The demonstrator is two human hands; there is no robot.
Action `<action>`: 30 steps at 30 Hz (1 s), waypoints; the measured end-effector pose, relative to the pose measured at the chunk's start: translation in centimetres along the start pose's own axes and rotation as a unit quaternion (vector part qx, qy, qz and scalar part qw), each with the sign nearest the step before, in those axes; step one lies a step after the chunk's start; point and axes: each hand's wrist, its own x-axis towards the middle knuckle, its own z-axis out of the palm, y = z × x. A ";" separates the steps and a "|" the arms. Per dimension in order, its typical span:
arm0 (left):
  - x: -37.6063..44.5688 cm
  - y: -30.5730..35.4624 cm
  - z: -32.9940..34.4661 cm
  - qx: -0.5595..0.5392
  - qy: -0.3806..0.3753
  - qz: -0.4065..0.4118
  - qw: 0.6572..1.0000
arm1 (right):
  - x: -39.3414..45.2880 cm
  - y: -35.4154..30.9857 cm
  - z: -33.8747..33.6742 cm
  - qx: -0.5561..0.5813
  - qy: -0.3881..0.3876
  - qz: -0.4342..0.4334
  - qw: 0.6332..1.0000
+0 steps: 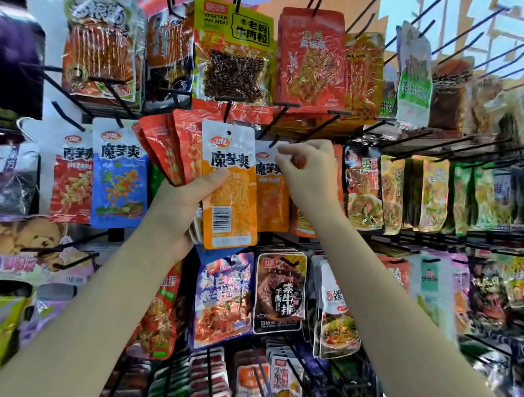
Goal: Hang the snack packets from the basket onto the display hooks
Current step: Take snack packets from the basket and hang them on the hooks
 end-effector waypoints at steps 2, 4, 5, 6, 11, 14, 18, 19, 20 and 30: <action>0.1 -0.1 0.1 -0.004 -0.005 0.002 1.000 | -1.1 -0.8 -1.0 0.037 0.025 -0.026 0.999; 0.2 -0.3 0.6 -0.016 -0.011 -0.003 1.000 | -2.0 -1.8 -1.6 0.136 -0.064 0.000 0.989; 0.3 -0.5 0.9 -0.029 -0.014 -0.010 0.999 | -2.4 -2.2 -1.6 0.170 -0.121 0.017 0.978; 0.3 -0.6 1.1 -0.042 -0.016 -0.017 0.999 | -2.8 -2.4 -1.4 0.183 -0.159 0.024 0.970; 0.4 -1.2 0.8 -0.038 -0.016 -0.016 0.999 | -2.8 -0.9 -1.6 0.196 -0.062 0.044 0.978; 0.7 -1.5 0.2 -0.022 0.018 -0.007 1.000 | -2.4 0.3 -2.8 0.195 0.009 0.026 0.980; 0.4 -1.7 1.6 0.005 0.039 0.019 0.999 | -3.7 -1.8 -1.5 0.180 -0.017 -0.027 0.983; 0.3 -1.8 1.9 0.010 0.042 0.030 0.999 | -4.1 -2.3 -1.0 0.197 -0.033 -0.029 0.979; 0.3 -1.7 2.1 0.014 0.037 0.040 0.998 | -4.4 -2.8 -0.6 0.216 -0.051 -0.021 0.975; 0.2 -1.3 1.4 -0.006 0.015 0.024 1.000 | -4.2 -2.2 0.3 0.277 -0.116 0.032 0.953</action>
